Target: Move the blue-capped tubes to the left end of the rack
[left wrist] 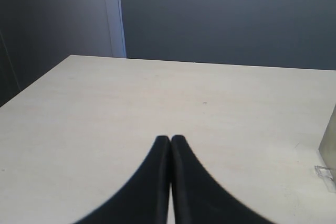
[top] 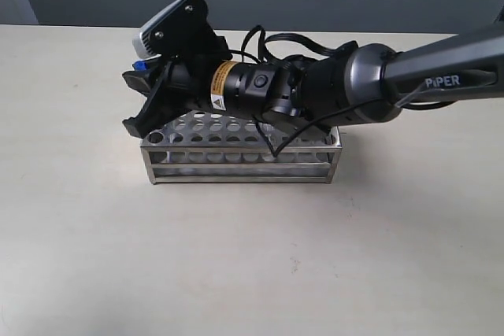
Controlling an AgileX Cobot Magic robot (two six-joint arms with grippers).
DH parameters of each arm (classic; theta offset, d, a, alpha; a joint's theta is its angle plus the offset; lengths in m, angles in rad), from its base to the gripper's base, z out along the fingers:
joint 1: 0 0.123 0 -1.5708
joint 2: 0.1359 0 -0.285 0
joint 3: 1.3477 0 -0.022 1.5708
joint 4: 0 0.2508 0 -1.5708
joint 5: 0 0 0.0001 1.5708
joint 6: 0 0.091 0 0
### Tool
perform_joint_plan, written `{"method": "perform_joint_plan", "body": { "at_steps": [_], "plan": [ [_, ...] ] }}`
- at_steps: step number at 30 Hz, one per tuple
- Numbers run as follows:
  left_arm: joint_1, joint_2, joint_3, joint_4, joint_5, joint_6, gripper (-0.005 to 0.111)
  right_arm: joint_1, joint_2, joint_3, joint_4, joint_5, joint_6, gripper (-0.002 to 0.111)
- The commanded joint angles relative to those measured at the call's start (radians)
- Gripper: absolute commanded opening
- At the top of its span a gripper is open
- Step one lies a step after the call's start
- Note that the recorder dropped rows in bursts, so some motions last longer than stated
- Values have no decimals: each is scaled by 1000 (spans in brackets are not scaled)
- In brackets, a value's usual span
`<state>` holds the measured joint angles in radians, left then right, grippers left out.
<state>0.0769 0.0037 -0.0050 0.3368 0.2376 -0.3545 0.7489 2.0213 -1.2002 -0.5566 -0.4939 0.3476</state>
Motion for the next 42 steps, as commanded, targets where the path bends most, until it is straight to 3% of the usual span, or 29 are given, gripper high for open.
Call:
{"method": "perform_joint_plan", "body": {
  "at_steps": [1, 11, 19, 25, 29, 33, 38, 42],
  "plan": [
    [-7, -4, 3, -3, -6, -2, 0, 0, 13, 7, -20, 125, 1, 0],
    [-7, -4, 3, -3, -6, -2, 0, 0, 13, 7, -17, 119, 10, 1],
    [-7, -4, 3, -3, -6, -2, 0, 0, 13, 7, -21, 117, 12, 30],
    [-7, -4, 3, -3, -6, -2, 0, -9, 3, 7, -19, 76, -17, 37],
    [-7, -4, 3, -3, -6, -2, 0, -63, -52, 7, 23, 105, -36, 40],
    [-7, -4, 3, -3, -6, -2, 0, -178, -136, 41, 40, 169, -45, 40],
    [-7, -4, 3, -3, -6, -2, 0, -293, -248, 171, 47, 107, -43, 40],
    [-7, -4, 3, -3, -6, -2, 0, -318, -269, 273, 47, 36, -43, 40]
  ]
}}
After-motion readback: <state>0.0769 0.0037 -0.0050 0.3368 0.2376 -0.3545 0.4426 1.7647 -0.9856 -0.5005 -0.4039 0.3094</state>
